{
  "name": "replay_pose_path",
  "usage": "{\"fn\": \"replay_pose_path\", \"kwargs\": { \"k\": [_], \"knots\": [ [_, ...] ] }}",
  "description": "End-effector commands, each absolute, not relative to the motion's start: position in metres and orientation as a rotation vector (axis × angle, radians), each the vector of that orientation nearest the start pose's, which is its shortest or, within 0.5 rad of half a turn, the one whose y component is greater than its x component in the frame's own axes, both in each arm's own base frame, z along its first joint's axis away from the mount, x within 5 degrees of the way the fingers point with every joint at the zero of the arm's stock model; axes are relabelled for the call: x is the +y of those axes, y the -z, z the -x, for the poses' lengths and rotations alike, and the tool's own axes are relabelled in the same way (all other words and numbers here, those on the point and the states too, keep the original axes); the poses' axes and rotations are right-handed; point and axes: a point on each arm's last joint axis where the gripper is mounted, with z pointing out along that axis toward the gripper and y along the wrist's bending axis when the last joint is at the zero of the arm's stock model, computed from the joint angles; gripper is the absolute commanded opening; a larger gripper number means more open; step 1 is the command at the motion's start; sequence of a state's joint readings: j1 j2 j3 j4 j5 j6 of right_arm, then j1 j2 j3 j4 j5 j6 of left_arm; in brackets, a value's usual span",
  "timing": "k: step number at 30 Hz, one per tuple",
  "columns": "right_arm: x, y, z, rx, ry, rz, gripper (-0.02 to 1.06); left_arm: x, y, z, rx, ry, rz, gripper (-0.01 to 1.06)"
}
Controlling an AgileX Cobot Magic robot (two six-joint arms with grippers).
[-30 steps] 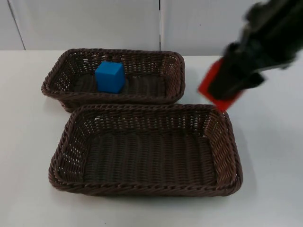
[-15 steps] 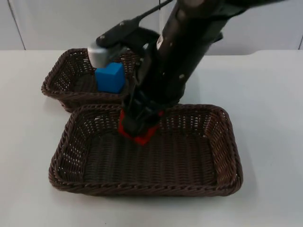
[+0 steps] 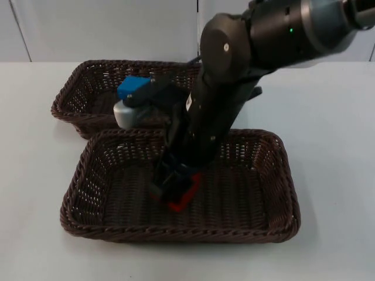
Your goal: Pick up one cube with the left hand and place it into the upper basket. Pick up one cube with the right hand and place it into the lower basket.
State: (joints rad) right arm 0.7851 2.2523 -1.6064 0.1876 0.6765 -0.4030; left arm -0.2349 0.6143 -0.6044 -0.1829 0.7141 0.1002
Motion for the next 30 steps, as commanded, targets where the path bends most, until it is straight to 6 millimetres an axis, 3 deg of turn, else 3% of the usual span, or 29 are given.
{"fn": "replay_pose_path", "kwargs": {
  "k": [1,4,5,8,14,23,24,28,30],
  "knots": [
    [0.338,-0.117,-0.320,2.424,-0.292,1.421,0.37,-0.038,-0.306,-0.107,2.174,0.296,-0.281,0.87],
    [0.338,-0.114,-0.320,2.434,-0.293,1.422,0.60,-0.038,-0.306,-0.107,2.174,0.296,-0.281,0.87],
    [0.338,-0.114,-0.320,2.434,-0.293,1.422,0.60,-0.038,-0.306,-0.107,2.174,0.296,-0.281,0.87],
    [0.338,-0.115,-0.320,2.439,-0.298,1.415,0.73,-0.038,-0.306,-0.107,2.173,0.292,-0.288,0.87],
    [0.337,-0.132,-0.318,2.438,-0.309,1.416,0.75,-0.038,-0.306,-0.107,2.173,0.292,-0.288,0.87],
    [0.323,-0.231,-0.302,2.312,-0.356,1.384,0.75,-0.038,-0.306,-0.107,2.173,0.292,-0.288,0.87],
    [0.323,-0.231,-0.302,2.312,-0.356,1.384,0.75,-0.038,-0.306,-0.107,2.173,0.292,-0.288,0.87],
    [0.311,-0.280,-0.290,2.222,-0.383,1.345,0.75,-0.038,-0.306,-0.107,2.170,0.292,-0.288,0.87],
    [0.309,-0.289,-0.287,2.204,-0.388,1.337,0.75,-0.038,-0.306,-0.107,2.170,0.291,-0.289,0.87]
  ]
}}
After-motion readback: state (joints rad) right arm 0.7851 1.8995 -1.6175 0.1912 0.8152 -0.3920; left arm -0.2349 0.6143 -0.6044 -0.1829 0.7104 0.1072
